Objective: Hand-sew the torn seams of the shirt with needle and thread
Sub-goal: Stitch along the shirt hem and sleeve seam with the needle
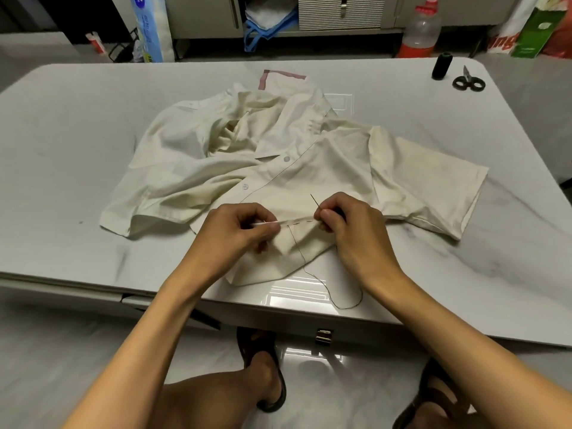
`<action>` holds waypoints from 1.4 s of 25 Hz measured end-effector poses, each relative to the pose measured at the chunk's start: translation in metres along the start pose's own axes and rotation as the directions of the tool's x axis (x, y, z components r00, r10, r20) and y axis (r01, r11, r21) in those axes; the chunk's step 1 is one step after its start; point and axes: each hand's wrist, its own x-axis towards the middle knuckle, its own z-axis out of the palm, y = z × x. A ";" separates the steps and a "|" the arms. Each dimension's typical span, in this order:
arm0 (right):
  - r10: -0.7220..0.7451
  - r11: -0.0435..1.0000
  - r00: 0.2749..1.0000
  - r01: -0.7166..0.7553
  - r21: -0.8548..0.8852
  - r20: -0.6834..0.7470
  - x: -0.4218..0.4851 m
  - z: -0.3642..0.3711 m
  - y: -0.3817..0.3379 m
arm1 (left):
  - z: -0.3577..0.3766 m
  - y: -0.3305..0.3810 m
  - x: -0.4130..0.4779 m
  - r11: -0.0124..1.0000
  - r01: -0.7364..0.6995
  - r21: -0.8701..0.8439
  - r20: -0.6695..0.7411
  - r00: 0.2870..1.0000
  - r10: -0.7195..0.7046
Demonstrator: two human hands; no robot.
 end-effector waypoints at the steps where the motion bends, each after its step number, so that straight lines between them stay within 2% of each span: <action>1: -0.005 1.000 1.000 0.005 0.001 0.005 0.000 0.000 0.000 | -0.001 -0.001 0.001 1.000 0.024 -0.016 0.012 1.000 -0.024; 7: -0.028 0.999 1.000 0.028 -0.037 0.007 0.001 -0.001 0.002 | -0.003 -0.001 0.002 0.997 0.066 -0.039 0.055 0.996 -0.064; 11: -0.286 0.953 0.954 0.273 -0.132 -0.092 -0.009 -0.002 -0.007 | -0.002 -0.001 0.003 0.995 0.069 -0.073 0.038 0.997 -0.067; 13: -0.347 0.928 0.938 0.344 -0.146 0.004 -0.019 -0.002 -0.012 | -0.002 0.000 0.003 0.993 0.072 -0.096 0.039 0.997 -0.068; 15: -0.321 0.929 0.936 0.341 -0.144 0.143 -0.027 0.001 -0.015 | -0.002 0.001 0.002 0.990 0.072 -0.117 0.045 0.997 -0.067; 17: -0.288 0.935 0.935 0.321 -0.151 0.208 -0.029 0.003 -0.015 | -0.001 0.002 0.002 0.989 0.069 -0.134 0.051 0.997 -0.062; 25: -0.200 0.967 0.956 0.228 -0.114 0.213 -0.026 0.005 -0.017 | -0.002 0.005 0.000 0.988 0.056 -0.141 0.048 0.998 -0.050; 35: -0.180 0.971 0.959 0.208 -0.114 0.220 -0.026 0.005 -0.016 | -0.001 0.007 -0.001 0.990 0.046 -0.131 0.053 0.998 -0.039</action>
